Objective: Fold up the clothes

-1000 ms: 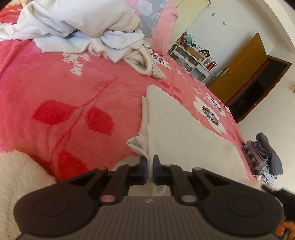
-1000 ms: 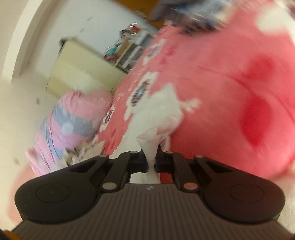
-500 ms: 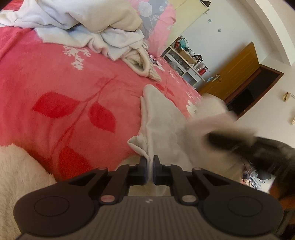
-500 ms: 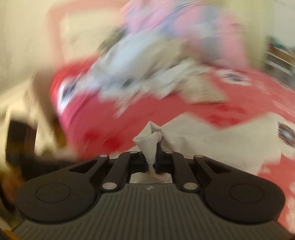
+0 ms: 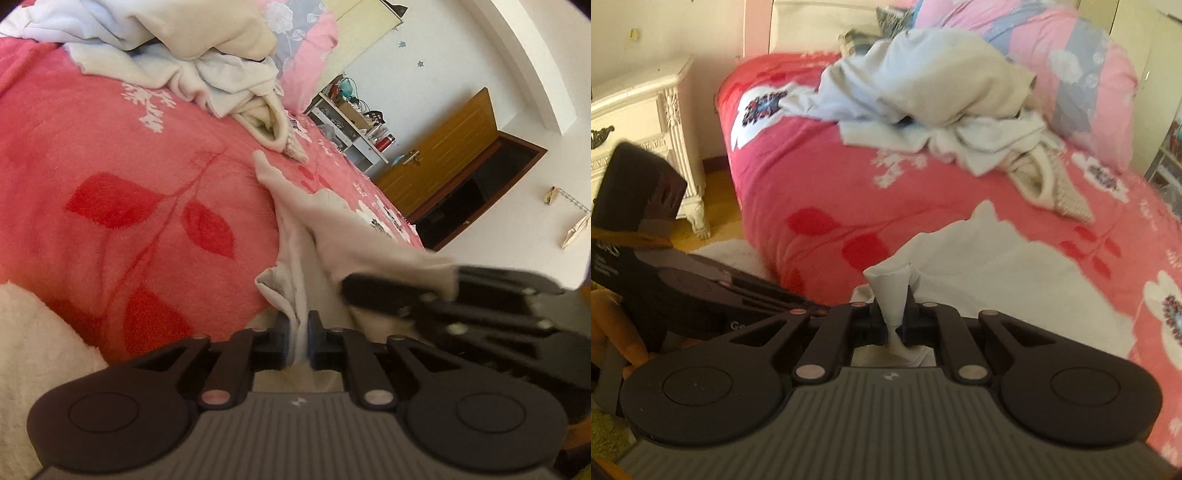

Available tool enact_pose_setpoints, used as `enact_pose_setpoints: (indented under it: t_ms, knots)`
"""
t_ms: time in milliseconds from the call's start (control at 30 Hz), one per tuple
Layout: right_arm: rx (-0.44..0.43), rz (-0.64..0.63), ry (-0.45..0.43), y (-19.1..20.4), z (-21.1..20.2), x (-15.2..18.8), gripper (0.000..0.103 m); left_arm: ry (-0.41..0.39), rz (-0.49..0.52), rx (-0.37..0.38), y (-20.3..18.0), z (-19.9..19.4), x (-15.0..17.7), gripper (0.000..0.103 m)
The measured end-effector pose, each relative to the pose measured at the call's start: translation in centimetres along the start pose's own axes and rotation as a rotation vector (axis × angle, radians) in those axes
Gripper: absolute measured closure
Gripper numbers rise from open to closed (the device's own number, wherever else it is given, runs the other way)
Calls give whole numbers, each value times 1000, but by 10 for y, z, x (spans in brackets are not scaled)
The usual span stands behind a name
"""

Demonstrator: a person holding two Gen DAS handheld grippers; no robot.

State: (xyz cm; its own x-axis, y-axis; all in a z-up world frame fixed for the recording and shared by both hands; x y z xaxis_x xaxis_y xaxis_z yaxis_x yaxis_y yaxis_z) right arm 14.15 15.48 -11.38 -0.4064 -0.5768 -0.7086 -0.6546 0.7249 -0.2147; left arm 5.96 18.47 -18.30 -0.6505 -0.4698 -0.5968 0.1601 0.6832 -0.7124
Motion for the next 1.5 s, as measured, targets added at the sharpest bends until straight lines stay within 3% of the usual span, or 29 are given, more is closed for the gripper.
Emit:
enact_pose_setpoints:
  t_ms: [133, 200, 233, 367, 467, 567, 733, 867, 1000, 1067, 1133, 1233, 1400, 1500]
  knots:
    - [-89, 224, -16, -13, 7, 2, 88, -25, -6, -21, 7, -18, -4, 77]
    - [-171, 373, -49, -24, 4, 3, 74, -44, -24, -36, 13, -29, -7, 71]
    - [-222, 457, -72, -31, 1, 4, 72, -55, -37, -44, 17, -34, -9, 69]
    - [-414, 783, -276, -69, -30, 18, 65, -100, -93, -77, 32, -55, -16, 68]
    - [-371, 884, -389, -93, -60, 39, 65, -121, -86, -72, 31, -67, -24, 68]
    - [-226, 854, -406, -100, -85, 63, 65, -134, -21, -26, 11, -70, -30, 67]
    - [13, 781, -338, -98, -101, 103, 73, -129, 208, 77, -48, -55, -32, 66]
    - [96, 731, -314, -95, -95, 115, 81, -62, 361, 82, -80, -27, -22, 66]
    - [121, 612, -280, -85, -74, 121, 80, 84, 388, -29, -69, 8, 1, 67]
    - [107, 583, -163, -82, -52, 136, 81, 136, 366, -71, -56, 15, 12, 69]
    - [106, 574, -126, -80, -43, 150, 82, 130, 351, -74, -54, 11, 12, 68]
    - [90, 554, -130, -83, -56, 143, 81, 93, 357, -76, -59, -3, 7, 66]
    - [108, 536, -247, -102, -89, 114, 81, -6, 382, -17, -77, -26, -12, 55]
    - [133, 499, -296, -106, -83, 104, 81, -2, 432, -12, -86, -12, -10, 55]
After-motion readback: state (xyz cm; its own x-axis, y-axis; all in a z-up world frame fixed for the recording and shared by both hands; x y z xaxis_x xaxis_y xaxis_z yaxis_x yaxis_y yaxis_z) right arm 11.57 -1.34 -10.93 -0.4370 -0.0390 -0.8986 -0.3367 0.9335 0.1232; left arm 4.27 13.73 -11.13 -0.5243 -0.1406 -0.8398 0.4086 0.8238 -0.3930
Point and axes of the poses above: each gripper's, at about its wrist camera, not at the fingertips, and z roughly the way its jaws point, y to its left, x to its underside, the point moved 5 cm from there along z, roughly the way its jaws point, and after that the axes turned 6 degrees about x, right-handed, at the moved point
